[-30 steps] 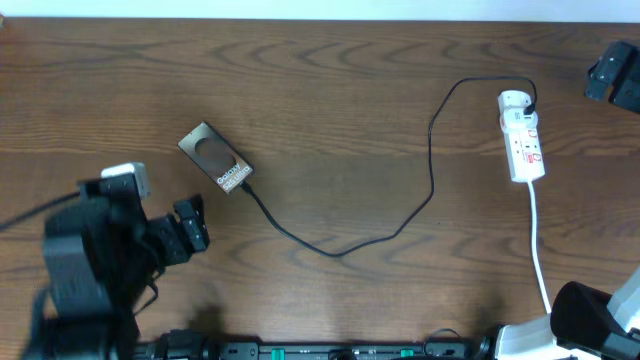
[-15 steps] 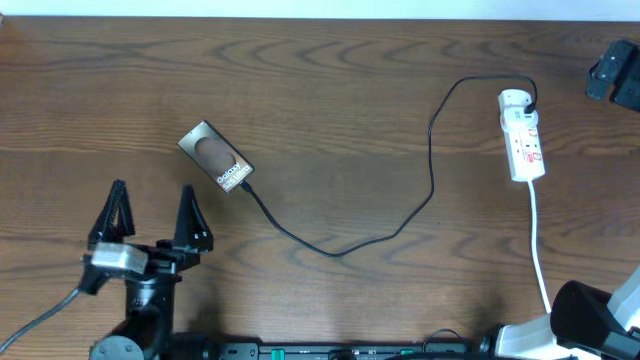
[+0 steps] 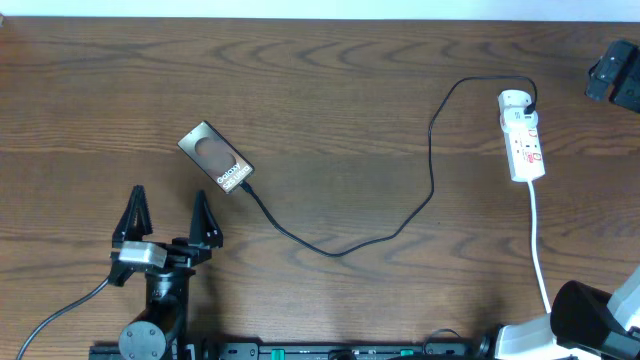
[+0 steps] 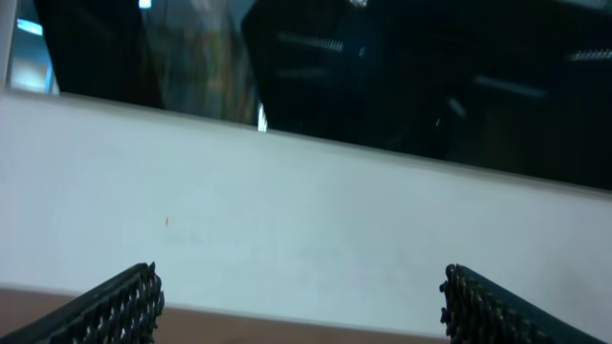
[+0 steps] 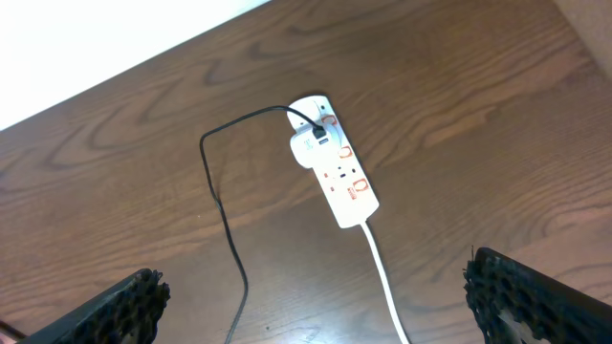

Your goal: Plug charger to phone and switch on socket

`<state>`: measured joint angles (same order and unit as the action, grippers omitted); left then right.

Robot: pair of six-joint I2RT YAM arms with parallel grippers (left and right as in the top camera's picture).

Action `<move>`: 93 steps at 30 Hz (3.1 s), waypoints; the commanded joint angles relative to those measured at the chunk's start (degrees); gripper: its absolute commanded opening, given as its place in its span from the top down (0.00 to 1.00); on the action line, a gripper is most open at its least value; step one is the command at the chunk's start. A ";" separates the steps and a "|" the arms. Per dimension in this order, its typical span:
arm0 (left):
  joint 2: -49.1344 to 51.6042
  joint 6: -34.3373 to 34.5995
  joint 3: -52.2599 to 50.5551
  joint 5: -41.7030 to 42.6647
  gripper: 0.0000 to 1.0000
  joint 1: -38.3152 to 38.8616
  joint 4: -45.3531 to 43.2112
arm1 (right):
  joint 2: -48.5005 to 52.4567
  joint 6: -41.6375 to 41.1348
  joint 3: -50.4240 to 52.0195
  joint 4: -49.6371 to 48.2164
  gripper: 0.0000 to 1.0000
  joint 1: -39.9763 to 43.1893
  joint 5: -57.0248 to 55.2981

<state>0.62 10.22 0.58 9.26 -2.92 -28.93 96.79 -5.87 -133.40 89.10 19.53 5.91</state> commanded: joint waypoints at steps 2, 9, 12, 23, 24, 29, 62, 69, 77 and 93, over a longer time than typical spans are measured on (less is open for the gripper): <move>-0.57 -1.25 -0.35 0.11 0.08 -0.28 2.99 | -0.11 -0.52 -0.35 0.09 0.01 -0.68 -0.22; -0.57 -1.46 -0.35 0.11 0.08 -0.28 15.21 | -0.11 -0.52 -0.35 0.09 0.01 -0.68 -0.22; -0.57 -1.46 -0.35 0.11 0.08 -0.28 18.82 | -0.11 -0.52 -0.35 0.09 0.01 -0.68 -0.22; -0.57 -1.42 -0.35 0.13 0.08 -0.28 32.30 | -0.11 -0.52 -0.35 0.09 0.01 -0.68 -0.22; -0.57 -1.44 -0.35 0.13 0.08 -0.28 32.24 | -0.11 -0.52 -0.35 0.09 0.01 -0.68 -0.22; -0.57 -1.42 -0.35 0.15 0.08 -0.28 32.26 | -0.11 -0.52 -0.35 0.09 0.01 -0.68 -0.22; -0.39 -1.42 -0.35 0.13 0.08 -0.28 32.15 | -0.11 -0.50 -0.35 0.09 0.01 -0.66 -0.24; -0.39 -1.42 -0.35 0.13 0.08 -0.28 32.15 | -0.17 -1.01 -0.31 -2.54 0.01 -0.74 0.31; -0.39 -1.42 -0.35 0.13 0.08 -0.28 32.15 | -7.21 -0.96 9.68 -21.14 0.01 -8.00 3.63; -0.39 -1.42 -0.35 0.13 0.08 -0.28 32.15 | -44.83 -0.96 76.91 -85.74 0.01 -18.99 3.45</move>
<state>0.58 9.96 0.80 8.62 -2.92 0.67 57.21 -6.63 -66.76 8.01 0.97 9.47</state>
